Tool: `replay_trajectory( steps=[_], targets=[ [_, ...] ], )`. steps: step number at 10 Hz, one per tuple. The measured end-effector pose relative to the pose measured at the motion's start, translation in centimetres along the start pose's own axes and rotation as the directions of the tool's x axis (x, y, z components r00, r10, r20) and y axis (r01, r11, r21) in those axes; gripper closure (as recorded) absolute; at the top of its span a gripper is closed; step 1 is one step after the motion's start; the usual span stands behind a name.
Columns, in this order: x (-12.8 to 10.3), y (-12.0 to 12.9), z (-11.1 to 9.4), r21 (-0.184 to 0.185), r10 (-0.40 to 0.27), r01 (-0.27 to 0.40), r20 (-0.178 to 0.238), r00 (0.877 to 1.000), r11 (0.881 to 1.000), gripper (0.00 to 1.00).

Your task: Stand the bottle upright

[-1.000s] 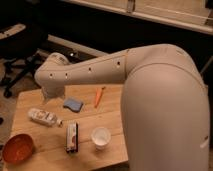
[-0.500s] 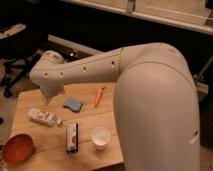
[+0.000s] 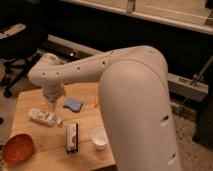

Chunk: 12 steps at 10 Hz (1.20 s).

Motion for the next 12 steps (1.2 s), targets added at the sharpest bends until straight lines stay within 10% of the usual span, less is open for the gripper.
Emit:
replay_trajectory(
  steps=[6,12],
  targets=[
    [0.9,1.9,5.8,-0.025,0.06,-0.06,0.018,0.998,0.998,0.35],
    [2.0,3.4,9.7,-0.061,-0.027,0.027,0.0,1.0,0.998,0.35]
  ],
)
